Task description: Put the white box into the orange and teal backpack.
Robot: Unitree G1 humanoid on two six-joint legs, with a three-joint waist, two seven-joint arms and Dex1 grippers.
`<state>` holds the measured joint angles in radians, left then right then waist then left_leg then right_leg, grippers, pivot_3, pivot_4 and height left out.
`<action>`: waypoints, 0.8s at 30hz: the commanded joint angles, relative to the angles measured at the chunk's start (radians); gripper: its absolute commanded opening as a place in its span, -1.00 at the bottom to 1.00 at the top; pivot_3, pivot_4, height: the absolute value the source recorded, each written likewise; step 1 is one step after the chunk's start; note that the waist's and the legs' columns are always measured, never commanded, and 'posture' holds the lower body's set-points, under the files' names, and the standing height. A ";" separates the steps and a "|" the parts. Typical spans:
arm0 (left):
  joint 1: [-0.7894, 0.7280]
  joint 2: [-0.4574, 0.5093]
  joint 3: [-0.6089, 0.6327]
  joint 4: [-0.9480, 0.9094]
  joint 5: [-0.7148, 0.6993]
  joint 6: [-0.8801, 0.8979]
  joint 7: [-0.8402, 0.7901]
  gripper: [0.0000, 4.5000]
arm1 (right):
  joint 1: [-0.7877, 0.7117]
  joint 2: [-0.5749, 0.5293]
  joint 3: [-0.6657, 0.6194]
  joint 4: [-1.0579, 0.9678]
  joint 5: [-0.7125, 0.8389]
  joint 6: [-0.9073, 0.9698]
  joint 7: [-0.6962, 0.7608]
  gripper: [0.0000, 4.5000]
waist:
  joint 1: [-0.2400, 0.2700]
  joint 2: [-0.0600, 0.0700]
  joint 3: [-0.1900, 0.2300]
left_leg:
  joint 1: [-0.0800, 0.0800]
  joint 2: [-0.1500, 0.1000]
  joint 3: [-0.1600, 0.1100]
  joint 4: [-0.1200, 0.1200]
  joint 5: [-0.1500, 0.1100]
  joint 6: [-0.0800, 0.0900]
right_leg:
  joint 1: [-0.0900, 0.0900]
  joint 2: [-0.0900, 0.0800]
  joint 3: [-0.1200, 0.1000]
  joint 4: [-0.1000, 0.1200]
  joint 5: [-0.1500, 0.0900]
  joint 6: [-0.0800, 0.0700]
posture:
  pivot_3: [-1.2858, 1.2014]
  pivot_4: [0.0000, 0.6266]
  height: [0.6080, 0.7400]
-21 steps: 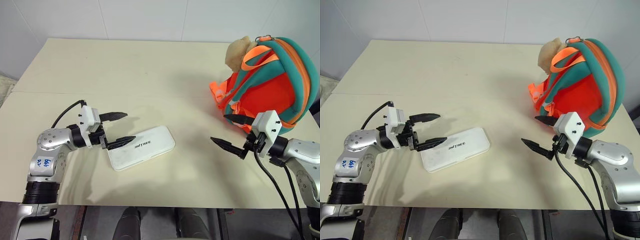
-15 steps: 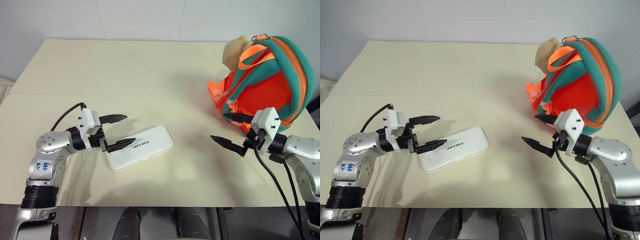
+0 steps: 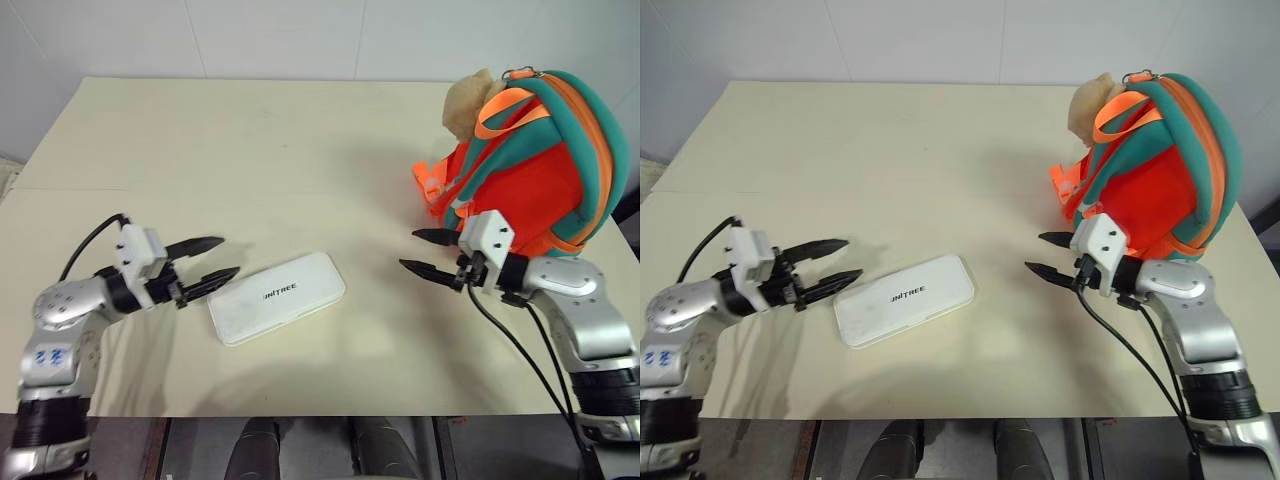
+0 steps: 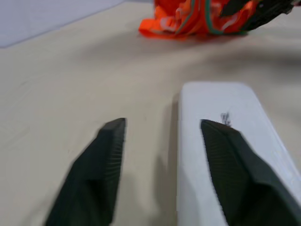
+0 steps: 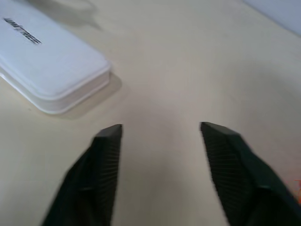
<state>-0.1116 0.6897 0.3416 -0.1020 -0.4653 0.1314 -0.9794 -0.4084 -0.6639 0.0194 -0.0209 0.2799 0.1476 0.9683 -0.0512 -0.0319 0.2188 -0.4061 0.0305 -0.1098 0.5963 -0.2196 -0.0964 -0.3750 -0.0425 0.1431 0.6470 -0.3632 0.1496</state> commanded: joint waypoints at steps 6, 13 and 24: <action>0.240 -0.004 0.117 -0.198 -0.003 0.014 0.082 -0.97 | -0.102 0.067 0.087 0.145 -0.048 -0.102 0.075 -1.00 | -0.004 0.000 0.000 | 0.000 0.000 0.000 0.000 0.000 0.000 | 0.000 -0.001 0.000 -0.001 0.000 0.000 | 0.03 -0.52 1.00; 0.489 -0.131 0.091 -0.336 0.062 0.036 0.243 -0.97 | -0.207 0.160 0.156 0.345 -0.111 -0.188 0.112 -1.00 | -0.011 0.000 0.000 | 0.001 0.000 0.001 -0.001 0.000 0.000 | 0.001 -0.001 0.001 -0.001 0.000 0.000 | 0.03 -0.52 1.00; 0.462 -0.210 0.015 -0.369 0.083 0.027 0.353 -0.97 | -0.204 0.257 0.179 0.429 -0.131 -0.233 0.116 -1.00 | -0.005 0.000 0.000 | 0.001 -0.001 0.000 0.000 0.000 0.000 | 0.002 -0.001 0.000 -0.001 0.000 0.000 | 0.03 -0.52 1.00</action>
<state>0.3547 0.4826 0.3646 -0.4272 -0.3809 0.1735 -0.6323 -0.6259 -0.4124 0.1970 0.4388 0.1444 -0.0809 1.0794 -0.0562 -0.0321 0.2186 -0.4050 0.0301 -0.1095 0.5962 -0.2196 -0.0969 -0.3736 -0.0428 0.1429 0.6458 -0.3628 0.1491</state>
